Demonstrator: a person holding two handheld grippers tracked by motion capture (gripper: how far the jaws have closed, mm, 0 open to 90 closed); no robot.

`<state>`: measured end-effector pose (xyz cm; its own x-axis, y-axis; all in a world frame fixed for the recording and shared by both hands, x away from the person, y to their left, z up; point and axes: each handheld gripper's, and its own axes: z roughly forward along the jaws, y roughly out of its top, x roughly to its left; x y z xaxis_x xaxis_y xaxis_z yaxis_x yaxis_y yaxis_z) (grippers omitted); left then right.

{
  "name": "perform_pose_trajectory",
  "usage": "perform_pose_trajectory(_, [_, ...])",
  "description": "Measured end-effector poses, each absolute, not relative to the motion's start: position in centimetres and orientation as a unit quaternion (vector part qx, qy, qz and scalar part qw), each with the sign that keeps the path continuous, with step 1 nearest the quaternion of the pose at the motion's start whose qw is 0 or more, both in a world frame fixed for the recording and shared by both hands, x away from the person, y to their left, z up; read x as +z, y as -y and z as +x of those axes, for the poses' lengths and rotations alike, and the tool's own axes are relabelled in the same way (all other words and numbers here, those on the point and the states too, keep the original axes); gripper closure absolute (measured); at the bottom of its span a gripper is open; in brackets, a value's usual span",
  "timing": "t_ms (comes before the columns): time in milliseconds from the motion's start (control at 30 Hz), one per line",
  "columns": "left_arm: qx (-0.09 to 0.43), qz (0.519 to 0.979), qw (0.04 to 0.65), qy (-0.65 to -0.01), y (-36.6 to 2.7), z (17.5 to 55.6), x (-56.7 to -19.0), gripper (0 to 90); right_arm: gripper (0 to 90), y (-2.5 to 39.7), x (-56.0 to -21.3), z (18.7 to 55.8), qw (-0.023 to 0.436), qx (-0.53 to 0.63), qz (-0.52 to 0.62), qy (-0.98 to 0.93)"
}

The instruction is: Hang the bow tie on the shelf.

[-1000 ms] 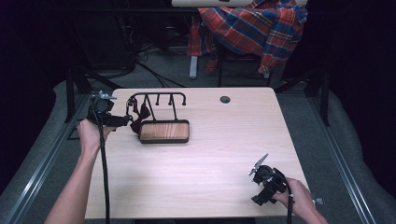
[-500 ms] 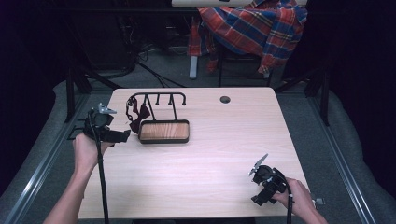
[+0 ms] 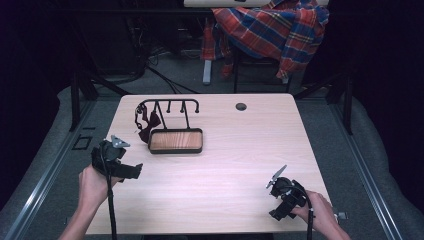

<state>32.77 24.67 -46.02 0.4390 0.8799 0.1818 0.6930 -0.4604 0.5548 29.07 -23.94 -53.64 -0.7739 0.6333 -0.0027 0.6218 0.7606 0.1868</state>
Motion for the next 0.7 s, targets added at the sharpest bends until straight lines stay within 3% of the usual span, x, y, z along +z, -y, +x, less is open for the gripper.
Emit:
perform_pose_trajectory(233, [0.221,0.826,0.196,-0.48,-24.9,31.2,-47.2,0.1,13.7,23.9,-53.5,29.1,0.038,0.08,0.329,-0.94])
perform_pose_trajectory(367, [0.257,0.826,0.197,-0.462,-24.9,30.1,-48.2,0.1,13.7,23.9,-53.6,29.0,0.036,0.084,0.331,-0.939])
perform_pose_trajectory(600, [0.253,0.829,0.195,-0.458,-25.2,30.0,-49.5,0.0,13.7,23.9,-53.6,29.2,0.039,0.08,0.329,-0.94])
perform_pose_trajectory(700, [0.274,0.845,0.142,-0.438,-24.4,30.1,-49.9,0.0,13.7,23.8,-53.6,29.2,0.04,0.075,0.326,-0.941])
